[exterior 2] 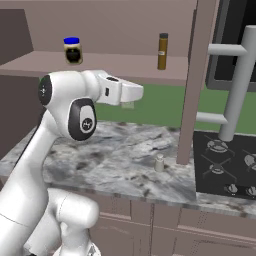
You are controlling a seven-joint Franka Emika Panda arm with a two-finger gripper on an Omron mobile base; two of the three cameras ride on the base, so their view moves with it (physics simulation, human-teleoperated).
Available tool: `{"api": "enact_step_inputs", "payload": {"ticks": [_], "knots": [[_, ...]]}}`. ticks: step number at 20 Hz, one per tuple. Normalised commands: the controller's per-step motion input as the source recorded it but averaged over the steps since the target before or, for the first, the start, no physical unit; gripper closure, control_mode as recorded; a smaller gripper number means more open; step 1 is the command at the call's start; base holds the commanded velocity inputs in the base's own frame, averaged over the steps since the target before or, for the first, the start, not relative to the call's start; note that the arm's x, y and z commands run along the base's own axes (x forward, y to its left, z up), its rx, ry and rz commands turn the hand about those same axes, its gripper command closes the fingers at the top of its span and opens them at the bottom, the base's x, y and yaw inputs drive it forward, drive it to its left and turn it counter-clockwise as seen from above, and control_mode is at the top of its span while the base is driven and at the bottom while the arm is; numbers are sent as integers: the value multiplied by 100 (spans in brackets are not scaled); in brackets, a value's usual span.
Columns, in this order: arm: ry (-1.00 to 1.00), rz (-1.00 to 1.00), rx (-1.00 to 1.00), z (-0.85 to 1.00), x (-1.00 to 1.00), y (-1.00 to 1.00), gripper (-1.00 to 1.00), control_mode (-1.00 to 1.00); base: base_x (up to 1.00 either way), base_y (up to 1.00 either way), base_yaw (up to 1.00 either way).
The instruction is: Collect the turmeric, mayonnaise, and shaker from the cabinet and place them next to the stove.
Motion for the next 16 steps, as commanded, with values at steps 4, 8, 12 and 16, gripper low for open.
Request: {"api": "enact_step_inputs", "payload": {"ticks": [4,8,12,16], "knots": [[0,13,1,1,10,6,-100,-100,0,0,0],[0,16,7,0,23,0,-100,-100,0,0,0],[-7,14,12,12,22,0,-100,-100,0,0,0],[-4,8,11,28,12,8,-100,-100,0,0,0]]}}
